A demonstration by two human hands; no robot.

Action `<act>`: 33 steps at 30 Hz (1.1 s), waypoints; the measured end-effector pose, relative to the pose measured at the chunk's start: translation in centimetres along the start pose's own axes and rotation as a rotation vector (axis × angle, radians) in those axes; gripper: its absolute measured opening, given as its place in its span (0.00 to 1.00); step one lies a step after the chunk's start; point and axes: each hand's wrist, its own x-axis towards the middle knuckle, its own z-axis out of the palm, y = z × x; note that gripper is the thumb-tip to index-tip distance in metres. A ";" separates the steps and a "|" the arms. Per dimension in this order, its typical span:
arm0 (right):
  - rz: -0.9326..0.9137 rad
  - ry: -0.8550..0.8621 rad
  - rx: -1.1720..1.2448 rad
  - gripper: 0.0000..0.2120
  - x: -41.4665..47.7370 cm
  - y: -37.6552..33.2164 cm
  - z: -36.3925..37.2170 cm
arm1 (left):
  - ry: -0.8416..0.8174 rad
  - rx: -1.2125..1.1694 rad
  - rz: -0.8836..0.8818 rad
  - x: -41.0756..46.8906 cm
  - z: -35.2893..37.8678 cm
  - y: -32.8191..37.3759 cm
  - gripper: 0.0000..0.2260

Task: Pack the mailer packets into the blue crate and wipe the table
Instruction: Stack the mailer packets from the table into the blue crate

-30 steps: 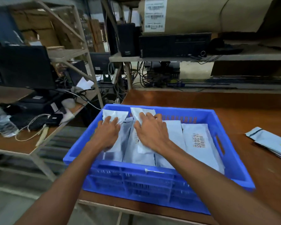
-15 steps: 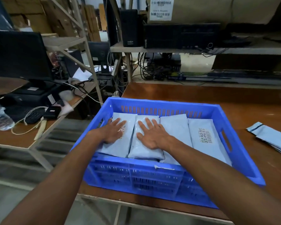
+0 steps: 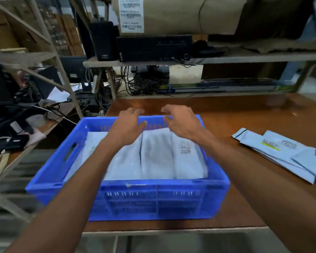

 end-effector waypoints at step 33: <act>0.480 -0.272 -0.165 0.24 -30.2 51.4 -7.7 | -0.435 0.048 0.146 10.2 35.6 45.0 0.23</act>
